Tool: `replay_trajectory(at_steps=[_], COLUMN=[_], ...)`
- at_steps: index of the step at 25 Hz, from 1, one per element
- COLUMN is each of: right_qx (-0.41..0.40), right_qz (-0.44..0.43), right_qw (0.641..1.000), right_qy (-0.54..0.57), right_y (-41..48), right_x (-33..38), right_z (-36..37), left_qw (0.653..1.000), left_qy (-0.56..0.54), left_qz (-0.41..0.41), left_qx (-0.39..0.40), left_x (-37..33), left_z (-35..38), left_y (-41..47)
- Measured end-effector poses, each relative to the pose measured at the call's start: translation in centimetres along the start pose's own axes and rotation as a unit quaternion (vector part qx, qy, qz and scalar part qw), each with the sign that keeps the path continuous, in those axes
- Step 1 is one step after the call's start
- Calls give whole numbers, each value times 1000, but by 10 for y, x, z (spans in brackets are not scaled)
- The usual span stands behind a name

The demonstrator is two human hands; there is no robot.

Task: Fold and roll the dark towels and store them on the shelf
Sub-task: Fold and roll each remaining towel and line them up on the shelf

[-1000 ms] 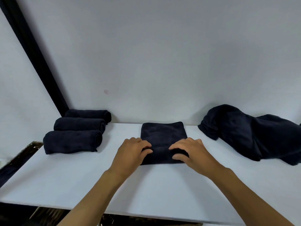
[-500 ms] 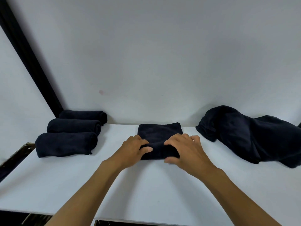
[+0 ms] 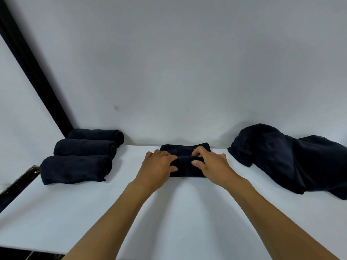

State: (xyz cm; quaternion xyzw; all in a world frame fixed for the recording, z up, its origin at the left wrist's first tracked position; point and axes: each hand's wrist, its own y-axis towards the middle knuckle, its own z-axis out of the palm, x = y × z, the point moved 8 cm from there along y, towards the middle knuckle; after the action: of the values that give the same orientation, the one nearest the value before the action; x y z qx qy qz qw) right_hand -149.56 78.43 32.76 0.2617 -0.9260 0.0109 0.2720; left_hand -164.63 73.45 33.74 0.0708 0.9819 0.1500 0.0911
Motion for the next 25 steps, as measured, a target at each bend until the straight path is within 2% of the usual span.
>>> replay_trajectory(at_steps=[2, 4, 7, 8, 9, 11, 13, 14, 16, 17, 19, 21, 23, 25], right_qx=[-39, -96, -75, -63, -50, -18, 34, 60, 88, 81, 19, -34, -15, 19], right_qz=[-16, -83, -144, -137, -123, -87, -50, -31, -1, 8, -6, -61, -96, -87], right_qw=[998, 986, 972, 974, 980, 992, 997, 997, 996, 996, 1000, 993, 982, 984], right_qy=[-38, -106, -173, -167, -146, -88, -45, -27, 12, 25, -5, -96, -162, -155], right_y=[6, 2, -5, -1, 7, 27, 47, 56, 72, 78, 81, 71, 64, 71], right_x=[2, 10, 13, 10, 7, 1, -8, -14, -21, -22, -17, -10, -7, -13], right_z=[-5, -9, 2, 3, 1, -2, 2, 4, 7, 6, -4, -9, -2, 0], left_qw=[997, 991, 989, 994, 999, 989, 975, 976, 992, 998, 997, 979, 958, 940], left_qy=[-3, -11, -43, -22, 12, 59, 80, 87, 67, 40, -25, -101, -176, -209], left_qz=[-39, -63, -76, -57, -17, 66, 118, 121, 78, 47, -7, -59, -96, -110], left_qx=[72, 115, 122, 93, 26, -114, -172, -155, -68, -19, 79, 165, 206, 247], left_x=[10, 20, 28, 26, 21, 5, -4, -4, 3, 8, 21, 35, 47, 53], left_z=[13, 21, 23, 19, 11, 0, 5, 10, 13, 13, 18, 26, 29, 33], left_y=[18, 31, 41, 42, 41, 23, 8, 9, 29, 41, 63, 78, 88, 94])
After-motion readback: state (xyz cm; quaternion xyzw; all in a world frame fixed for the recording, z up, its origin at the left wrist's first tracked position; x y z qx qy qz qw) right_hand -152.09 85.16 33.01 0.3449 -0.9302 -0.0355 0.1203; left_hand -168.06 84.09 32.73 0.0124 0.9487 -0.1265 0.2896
